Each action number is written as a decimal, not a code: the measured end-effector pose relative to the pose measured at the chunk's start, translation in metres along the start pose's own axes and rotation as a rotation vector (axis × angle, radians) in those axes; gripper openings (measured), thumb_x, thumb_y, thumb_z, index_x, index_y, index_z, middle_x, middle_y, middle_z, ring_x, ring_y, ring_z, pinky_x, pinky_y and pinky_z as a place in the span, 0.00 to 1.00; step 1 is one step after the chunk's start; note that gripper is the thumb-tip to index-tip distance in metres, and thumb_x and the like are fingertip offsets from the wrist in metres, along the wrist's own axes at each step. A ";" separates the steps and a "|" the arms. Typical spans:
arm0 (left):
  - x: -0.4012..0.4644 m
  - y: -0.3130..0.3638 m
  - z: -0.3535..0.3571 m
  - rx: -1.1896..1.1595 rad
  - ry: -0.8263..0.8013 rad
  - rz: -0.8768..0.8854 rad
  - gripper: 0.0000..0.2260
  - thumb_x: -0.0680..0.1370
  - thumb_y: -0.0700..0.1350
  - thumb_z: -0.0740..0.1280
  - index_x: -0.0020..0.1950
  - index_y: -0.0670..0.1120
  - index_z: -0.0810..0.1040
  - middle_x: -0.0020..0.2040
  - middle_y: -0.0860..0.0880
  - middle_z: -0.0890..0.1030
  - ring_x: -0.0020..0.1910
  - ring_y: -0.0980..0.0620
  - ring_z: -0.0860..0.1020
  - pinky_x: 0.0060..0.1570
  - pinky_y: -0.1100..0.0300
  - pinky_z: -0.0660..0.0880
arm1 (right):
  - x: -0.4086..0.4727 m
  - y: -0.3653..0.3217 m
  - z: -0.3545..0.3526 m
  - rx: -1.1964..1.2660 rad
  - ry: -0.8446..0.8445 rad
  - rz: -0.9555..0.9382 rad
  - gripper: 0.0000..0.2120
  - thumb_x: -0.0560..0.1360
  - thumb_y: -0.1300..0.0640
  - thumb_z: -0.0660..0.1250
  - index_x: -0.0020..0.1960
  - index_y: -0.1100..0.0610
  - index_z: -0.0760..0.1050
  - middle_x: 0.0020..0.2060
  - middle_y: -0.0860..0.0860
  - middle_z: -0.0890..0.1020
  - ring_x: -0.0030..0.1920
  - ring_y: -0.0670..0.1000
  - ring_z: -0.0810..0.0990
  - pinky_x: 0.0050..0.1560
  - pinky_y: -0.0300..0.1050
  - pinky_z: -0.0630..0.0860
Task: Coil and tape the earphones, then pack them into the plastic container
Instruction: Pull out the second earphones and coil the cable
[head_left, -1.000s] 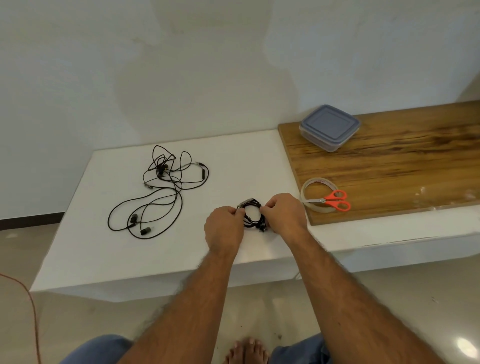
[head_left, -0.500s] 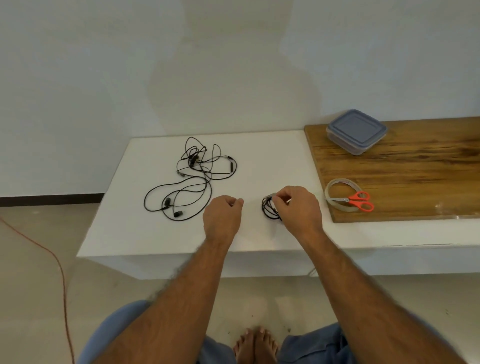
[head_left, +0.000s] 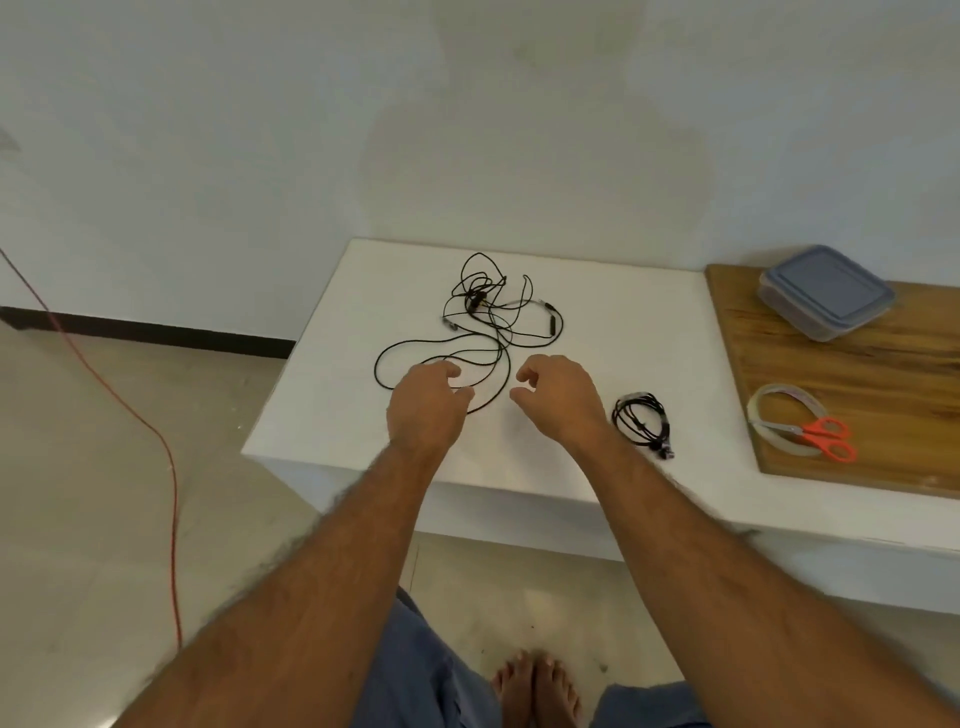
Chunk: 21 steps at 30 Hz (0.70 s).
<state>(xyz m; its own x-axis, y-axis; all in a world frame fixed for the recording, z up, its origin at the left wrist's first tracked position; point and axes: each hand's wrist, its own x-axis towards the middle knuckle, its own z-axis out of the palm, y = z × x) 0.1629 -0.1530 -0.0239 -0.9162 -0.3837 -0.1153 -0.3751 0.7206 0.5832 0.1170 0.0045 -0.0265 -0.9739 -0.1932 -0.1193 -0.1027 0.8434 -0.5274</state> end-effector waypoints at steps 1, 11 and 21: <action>0.002 -0.007 0.001 0.032 -0.025 0.000 0.20 0.76 0.53 0.70 0.66 0.50 0.76 0.65 0.48 0.76 0.59 0.49 0.78 0.57 0.54 0.74 | 0.004 -0.003 0.005 -0.009 -0.009 0.015 0.13 0.76 0.52 0.67 0.59 0.54 0.78 0.55 0.52 0.80 0.56 0.53 0.78 0.53 0.46 0.74; 0.000 -0.024 0.014 0.176 -0.074 0.122 0.10 0.77 0.49 0.69 0.56 0.48 0.80 0.58 0.46 0.74 0.53 0.47 0.77 0.49 0.53 0.76 | 0.018 -0.029 0.036 -0.034 0.014 0.231 0.07 0.73 0.55 0.68 0.50 0.57 0.76 0.43 0.51 0.80 0.44 0.53 0.78 0.38 0.43 0.70; -0.023 -0.018 0.022 0.163 -0.052 0.271 0.08 0.83 0.44 0.58 0.54 0.44 0.76 0.50 0.46 0.77 0.47 0.48 0.74 0.42 0.57 0.69 | 0.003 -0.038 0.040 0.303 0.029 0.286 0.07 0.71 0.57 0.70 0.41 0.56 0.72 0.33 0.49 0.76 0.35 0.50 0.75 0.35 0.43 0.70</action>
<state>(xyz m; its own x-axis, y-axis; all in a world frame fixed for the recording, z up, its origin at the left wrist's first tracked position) 0.1881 -0.1444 -0.0492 -0.9903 -0.1379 -0.0163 -0.1298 0.8770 0.4625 0.1261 -0.0477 -0.0403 -0.9603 0.0449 -0.2753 0.2324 0.6749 -0.7004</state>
